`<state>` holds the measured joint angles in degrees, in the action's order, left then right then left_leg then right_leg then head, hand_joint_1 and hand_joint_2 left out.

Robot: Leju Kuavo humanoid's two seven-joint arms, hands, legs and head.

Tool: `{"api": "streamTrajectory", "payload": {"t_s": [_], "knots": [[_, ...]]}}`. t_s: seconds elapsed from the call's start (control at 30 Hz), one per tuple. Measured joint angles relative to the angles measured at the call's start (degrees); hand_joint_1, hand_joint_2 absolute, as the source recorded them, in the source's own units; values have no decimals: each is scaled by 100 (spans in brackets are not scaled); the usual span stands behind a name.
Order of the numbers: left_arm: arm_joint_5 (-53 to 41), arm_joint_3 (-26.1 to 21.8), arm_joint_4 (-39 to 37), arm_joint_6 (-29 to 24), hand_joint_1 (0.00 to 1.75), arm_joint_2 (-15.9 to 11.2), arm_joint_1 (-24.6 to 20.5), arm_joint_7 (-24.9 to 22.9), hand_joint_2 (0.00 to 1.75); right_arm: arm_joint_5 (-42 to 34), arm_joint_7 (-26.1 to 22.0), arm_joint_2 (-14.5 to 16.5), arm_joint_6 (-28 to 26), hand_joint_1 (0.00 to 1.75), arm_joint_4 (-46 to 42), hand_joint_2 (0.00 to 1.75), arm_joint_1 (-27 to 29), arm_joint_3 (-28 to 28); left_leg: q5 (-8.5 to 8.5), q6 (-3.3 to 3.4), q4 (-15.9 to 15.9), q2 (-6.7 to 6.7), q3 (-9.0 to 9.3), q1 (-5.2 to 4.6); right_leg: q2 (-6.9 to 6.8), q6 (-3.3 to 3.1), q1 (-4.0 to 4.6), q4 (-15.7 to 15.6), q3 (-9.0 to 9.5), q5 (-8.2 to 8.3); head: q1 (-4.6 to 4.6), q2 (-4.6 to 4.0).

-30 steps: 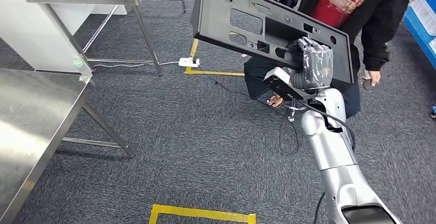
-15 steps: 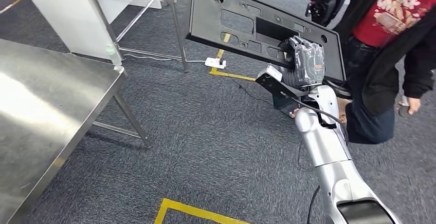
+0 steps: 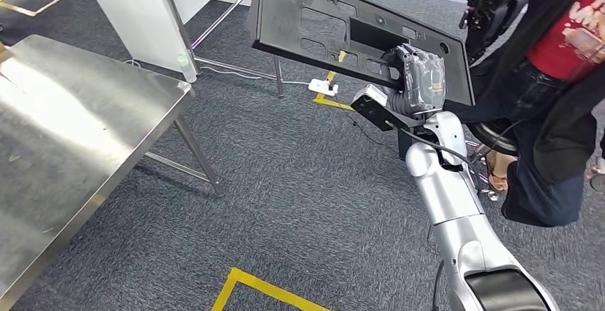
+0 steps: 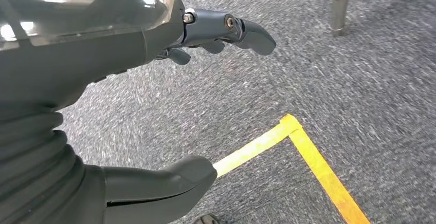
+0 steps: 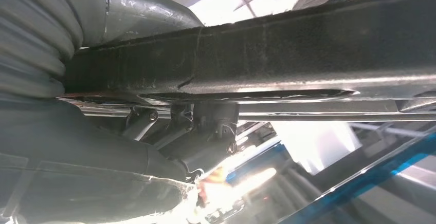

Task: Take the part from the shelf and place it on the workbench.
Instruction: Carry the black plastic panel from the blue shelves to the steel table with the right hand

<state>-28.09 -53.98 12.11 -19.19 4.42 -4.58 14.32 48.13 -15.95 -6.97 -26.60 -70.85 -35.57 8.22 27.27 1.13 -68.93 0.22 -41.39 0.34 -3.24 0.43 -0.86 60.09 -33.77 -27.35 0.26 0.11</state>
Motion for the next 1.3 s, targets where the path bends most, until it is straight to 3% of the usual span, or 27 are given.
{"api": "streamTrajectory", "payload": {"t_s": [0.07,0.1,0.13,0.2,0.27,0.33,0.4,0.43,0.47,0.53,0.57,0.63,0.7,0.77,0.83,0.9,0.93,0.97,1.0,1.07,1.13,1.23,1.3], "knots": [[-7,-1,1,2,0,-14,-12,5,175,-13,-14,3,-20,175,18,175,-36,0,-244,92,696,171,366,-78,-96,-10,25,-10,32,-22,2,0],[-10,-2,1,3,0,-21,-19,7,175,-16,-17,3,-31,175,25,175,-52,1,-276,124,874,227,456,-113,-142,-2,34,-17,40,-31,3,0],[-12,-3,2,5,0,-30,-23,9,175,-18,-20,4,-41,175,35,175,-60,1,-255,142,930,237,474,-141,-189,12,38,-31,48,-38,5,0],[-13,-6,2,8,0,-39,-15,10,175,-20,-22,10,-51,175,53,175,-66,4,-294,184,1022,134,529,-142,-245,57,45,-54,82,-55,9,0],[-11,-11,1,11,0,-35,-15,8,175,-23,-28,9,-68,175,62,175,-70,13,-367,229,1175,36,646,-113,-63,76,43,126,29,-151,15,0],[-8,-15,0,14,0,-26,-31,1,175,-25,-25,-2,-92,175,71,175,-63,22,-408,259,1244,-69,702,-93,207,55,24,751,-286,-392,30,0],[-2,-19,0,12,0,-23,-40,-14,175,-10,-4,-2,-103,175,86,175,-28,32,-407,265,1241,-200,700,-85,293,79,5,1391,-668,-572,43,0],[2,-21,0,8,0,-17,-39,-23,175,5,13,4,-103,175,92,175,-11,40,-403,260,1236,-270,699,-81,299,126,-9,1457,-741,-543,43,0],[5,-25,0,2,0,-11,-37,-31,175,21,30,12,-103,175,94,175,-2,49,-396,247,1224,-342,700,-73,303,192,-31,1289,-694,-420,42,0],[7,-31,0,-11,0,-2,-34,-41,175,68,79,28,-103,175,95,175,-11,65,-356,183,1151,-481,682,-51,425,332,-94,527,-367,-66,43,0],[4,-33,0,-16,0,-3,-34,-44,175,88,103,38,-103,175,96,175,-19,74,-326,139,1096,-543,653,-47,489,346,-114,207,-216,59,43,0],[-2,-36,-1,-24,0,-7,-27,-49,175,125,153,62,-103,175,99,175,-23,89,-295,61,1027,-636,582,-45,554,275,-107,-28,-103,130,40,0],[-10,-37,-2,-24,0,-3,-5,-54,175,160,188,97,-101,175,94,175,-22,97,-296,20,1021,-680,543,-29,460,174,-95,-36,-99,145,40,0],[-17,-36,-2,-19,0,-4,9,-57,175,193,207,127,-98,175,75,175,-26,101,-178,-29,842,-486,454,-27,374,97,-111,-48,-86,148,23,0],[-19,-36,-2,-13,0,-9,2,-57,175,210,216,137,-96,175,57,175,-29,102,134,-89,255,-189,161,-18,288,41,-100,-53,-73,135,-2,0],[-20,-36,-2,-8,0,-5,-3,-60,175,223,226,144,-92,175,53,175,-19,103,395,-125,-449,-80,-222,10,184,17,-80,-52,-72,120,-8,0],[-20,-36,-2,-5,0,1,-2,-63,175,227,231,150,-89,175,53,175,-13,107,395,-129,-596,-66,-319,18,126,7,-72,-51,-69,112,-8,0],[-18,-36,-2,-7,0,4,0,-70,175,229,235,161,-87,175,53,175,-9,112,281,-121,-496,-56,-287,21,73,-1,-66,-51,-61,104,-8,0],[-16,-37,-2,-11,0,3,0,-80,175,230,237,176,-84,175,53,175,-12,120,92,-101,-182,-30,-134,21,23,-4,-58,-51,-48,94,-8,0],[-9,-39,-2,-27,0,-16,-5,-105,175,249,242,227,-74,175,53,175,-39,143,-238,-41,608,154,288,-3,-65,2,-43,-64,-9,70,-5,0],[6,-56,-1,-53,0,-37,-18,-147,175,326,275,320,-68,175,66,175,-103,190,-329,20,1003,331,489,-53,-143,33,-28,-92,27,54,-2,0],[55,-120,1,-124,0,-75,-31,-246,175,499,400,553,-74,175,117,175,-211,300,-350,100,1101,256,530,-73,-232,118,-5,-136,83,41,2,0],[78,-146,4,-165,0,-79,-43,-288,175,576,453,678,-81,175,155,175,-277,363,-412,140,1221,147,626,-53,-73,142,3,43,25,-53,4,0]]}}
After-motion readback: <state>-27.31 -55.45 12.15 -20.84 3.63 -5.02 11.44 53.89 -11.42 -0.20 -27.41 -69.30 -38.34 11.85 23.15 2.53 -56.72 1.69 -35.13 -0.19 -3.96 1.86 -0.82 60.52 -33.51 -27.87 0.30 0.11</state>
